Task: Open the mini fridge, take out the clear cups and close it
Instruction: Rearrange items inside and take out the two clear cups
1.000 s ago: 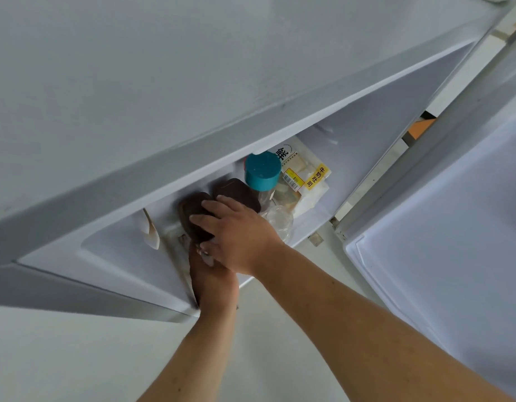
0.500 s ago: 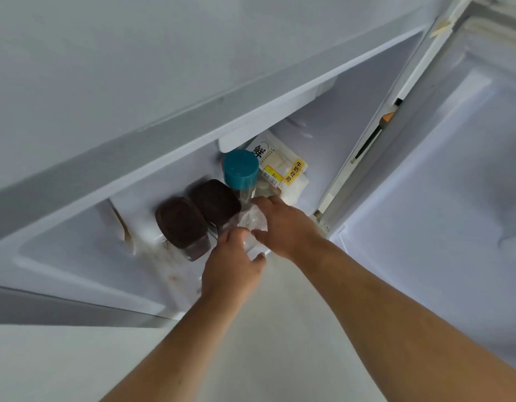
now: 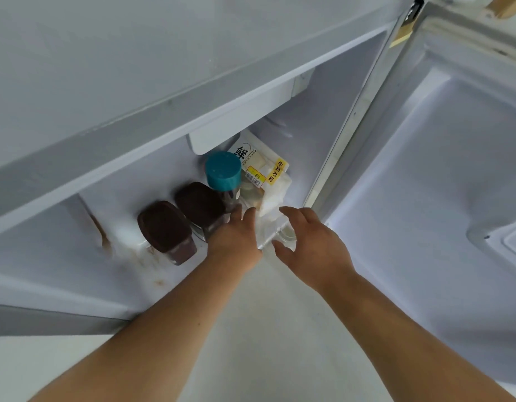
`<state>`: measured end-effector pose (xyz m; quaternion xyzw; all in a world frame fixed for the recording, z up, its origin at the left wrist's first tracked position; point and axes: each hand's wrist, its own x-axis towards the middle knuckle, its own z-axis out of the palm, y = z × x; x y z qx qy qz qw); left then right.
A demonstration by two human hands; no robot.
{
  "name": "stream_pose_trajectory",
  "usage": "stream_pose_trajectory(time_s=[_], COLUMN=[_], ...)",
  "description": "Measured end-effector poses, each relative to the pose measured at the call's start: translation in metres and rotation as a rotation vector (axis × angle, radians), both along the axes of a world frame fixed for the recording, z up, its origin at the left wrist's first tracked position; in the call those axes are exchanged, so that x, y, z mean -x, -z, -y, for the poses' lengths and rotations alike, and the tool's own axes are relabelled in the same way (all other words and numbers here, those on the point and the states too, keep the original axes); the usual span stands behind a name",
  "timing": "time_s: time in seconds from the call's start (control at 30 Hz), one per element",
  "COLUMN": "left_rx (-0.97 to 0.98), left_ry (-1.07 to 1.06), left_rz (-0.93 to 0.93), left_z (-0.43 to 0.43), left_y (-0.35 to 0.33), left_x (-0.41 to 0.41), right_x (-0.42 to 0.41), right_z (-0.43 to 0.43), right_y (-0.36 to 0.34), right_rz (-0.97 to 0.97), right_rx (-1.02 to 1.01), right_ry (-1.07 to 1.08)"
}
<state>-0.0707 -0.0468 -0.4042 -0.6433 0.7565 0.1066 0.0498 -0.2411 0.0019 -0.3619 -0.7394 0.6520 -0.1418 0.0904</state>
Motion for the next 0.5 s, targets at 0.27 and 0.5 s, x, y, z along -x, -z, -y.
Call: stream_pose_trajectory(time_s=[0.27, 0.5], left_rx=[-0.180, -0.194], left_ry=[-0.094, -0.051], left_rz=[0.009, 0.066], left_z=[0.027, 0.028], left_y=[0.003, 0.006], left_x=[0.014, 0.017], right_x=[0.011, 0.019], right_z=[-0.007, -0.011], right_y=[0.003, 0.006], right_rz=[-0.031, -0.022], right_rx=[-0.020, -0.047], right_ry=[0.031, 0.015])
